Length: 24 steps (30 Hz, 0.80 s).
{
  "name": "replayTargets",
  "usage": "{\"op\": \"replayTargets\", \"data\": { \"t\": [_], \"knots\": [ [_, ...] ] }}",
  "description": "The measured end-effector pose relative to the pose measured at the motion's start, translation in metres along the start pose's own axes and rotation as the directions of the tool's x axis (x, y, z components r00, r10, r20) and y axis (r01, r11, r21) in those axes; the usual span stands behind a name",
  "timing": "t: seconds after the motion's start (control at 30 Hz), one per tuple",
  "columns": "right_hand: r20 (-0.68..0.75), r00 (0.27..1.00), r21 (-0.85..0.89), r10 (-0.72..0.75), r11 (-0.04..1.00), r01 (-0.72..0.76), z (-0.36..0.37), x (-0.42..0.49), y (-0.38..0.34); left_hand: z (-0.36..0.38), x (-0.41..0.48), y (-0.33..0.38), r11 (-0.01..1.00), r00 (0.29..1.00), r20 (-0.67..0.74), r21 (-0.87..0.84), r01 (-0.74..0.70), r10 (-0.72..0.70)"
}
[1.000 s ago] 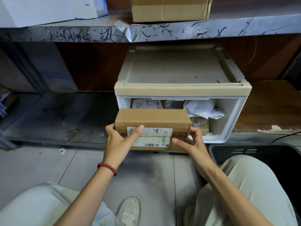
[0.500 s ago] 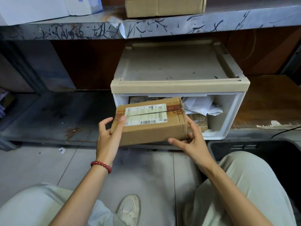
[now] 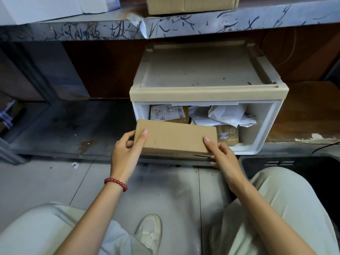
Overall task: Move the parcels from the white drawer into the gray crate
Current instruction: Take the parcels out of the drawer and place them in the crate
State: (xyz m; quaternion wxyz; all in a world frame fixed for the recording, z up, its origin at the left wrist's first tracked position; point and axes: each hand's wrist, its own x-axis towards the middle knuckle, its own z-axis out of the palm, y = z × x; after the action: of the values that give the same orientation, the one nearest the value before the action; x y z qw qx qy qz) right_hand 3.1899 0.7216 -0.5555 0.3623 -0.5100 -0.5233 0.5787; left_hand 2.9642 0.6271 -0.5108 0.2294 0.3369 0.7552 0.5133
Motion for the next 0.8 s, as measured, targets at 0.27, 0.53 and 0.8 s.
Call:
{"op": "replayTargets", "data": {
  "t": [0.27,0.53,0.8],
  "knots": [
    [0.032,0.999,0.097,0.011,0.995,-0.014,0.003,0.001,-0.003,0.006,-0.008,0.012,1.000,0.999,-0.047,-0.014,0.010,-0.010],
    [-0.112,0.975,0.144,-0.194,0.967,0.209,-0.030,-0.003,-0.041,0.027,-0.013,0.032,0.976,0.975,-0.039,-0.015,-0.219,0.218],
    [-0.316,0.921,0.135,-0.227,0.950,0.280,-0.145,-0.026,-0.060,0.119,-0.032,0.094,0.929,0.919,0.139,-0.094,-0.358,0.368]
  ]
}}
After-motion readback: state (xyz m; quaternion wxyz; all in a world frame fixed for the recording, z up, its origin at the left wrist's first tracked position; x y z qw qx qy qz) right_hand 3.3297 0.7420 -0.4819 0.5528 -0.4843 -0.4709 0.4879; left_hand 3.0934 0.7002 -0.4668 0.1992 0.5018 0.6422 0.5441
